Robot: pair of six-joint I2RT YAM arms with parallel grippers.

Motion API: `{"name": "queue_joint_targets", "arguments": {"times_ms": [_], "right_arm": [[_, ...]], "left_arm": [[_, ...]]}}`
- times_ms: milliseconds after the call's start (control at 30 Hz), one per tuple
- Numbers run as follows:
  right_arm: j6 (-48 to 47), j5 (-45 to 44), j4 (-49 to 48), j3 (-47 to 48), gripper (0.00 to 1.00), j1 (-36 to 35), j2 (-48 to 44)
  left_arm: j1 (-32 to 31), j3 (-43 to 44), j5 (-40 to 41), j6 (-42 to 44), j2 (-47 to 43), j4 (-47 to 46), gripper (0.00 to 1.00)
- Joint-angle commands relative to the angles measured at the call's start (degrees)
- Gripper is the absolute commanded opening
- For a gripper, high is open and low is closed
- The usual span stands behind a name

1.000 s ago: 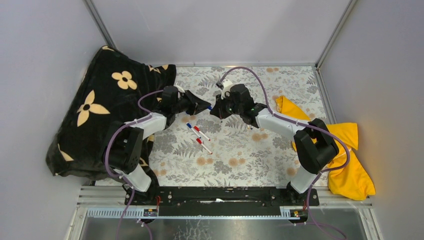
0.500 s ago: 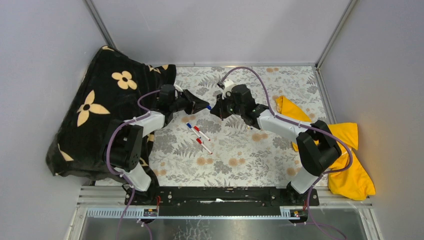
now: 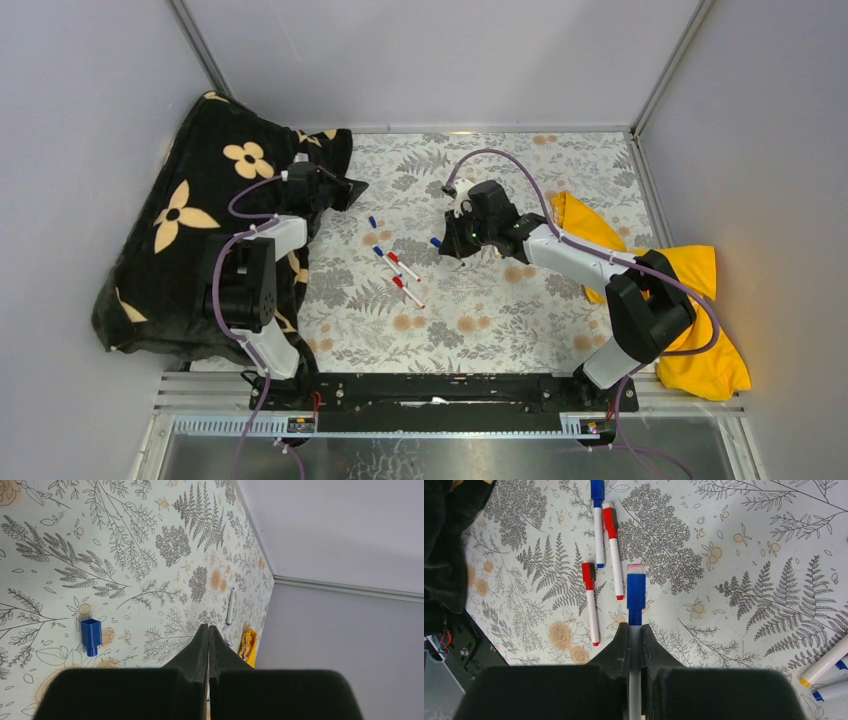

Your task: Open the pen caps

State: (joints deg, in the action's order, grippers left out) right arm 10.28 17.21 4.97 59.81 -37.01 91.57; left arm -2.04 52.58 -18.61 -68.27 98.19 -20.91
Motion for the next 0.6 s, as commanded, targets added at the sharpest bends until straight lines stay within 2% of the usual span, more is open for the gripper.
{"name": "queue_joint_targets", "arguments": {"times_ms": [0, 33, 67, 167, 267, 333, 433, 567], "right_arm": [[-1.2, 0.2, 0.9, 3.5, 0.00, 0.1, -1.0], [-1.3, 0.1, 0.9, 4.0, 0.00, 0.2, -0.8], [-1.3, 0.1, 0.9, 4.5, 0.00, 0.1, -0.5], [-1.4, 0.3, 0.9, 6.4, 0.00, 0.2, 0.7], [-1.5, 0.5, 1.0, 8.6, 0.00, 0.1, 2.1], [-1.5, 0.7, 1.0, 9.8, 0.00, 0.1, 2.9], [-1.4, 1.2, 0.9, 11.2, 0.00, 0.2, 4.1], [-0.7, 2.0, -0.3, 12.4, 0.00, 0.1, 5.3]], "left_arm": [[-0.2, 1.9, 0.1, 2.3, -0.8, -1.4, 0.00], [-0.2, 1.7, -0.8, 2.3, -1.0, -1.4, 0.00], [-0.3, 1.5, -1.5, 2.1, -1.2, -1.3, 0.08], [-1.1, -0.5, -3.0, 1.1, -2.2, -1.9, 0.40], [-2.0, -3.3, -4.5, -0.6, -3.1, -4.0, 0.64], [-2.8, -4.9, -5.4, -1.2, -3.8, -5.3, 0.76], [-4.4, -5.9, -5.7, -1.0, -4.9, -5.5, 0.89], [-7.0, -6.2, -6.6, -1.3, -5.3, -6.3, 0.96]]}}
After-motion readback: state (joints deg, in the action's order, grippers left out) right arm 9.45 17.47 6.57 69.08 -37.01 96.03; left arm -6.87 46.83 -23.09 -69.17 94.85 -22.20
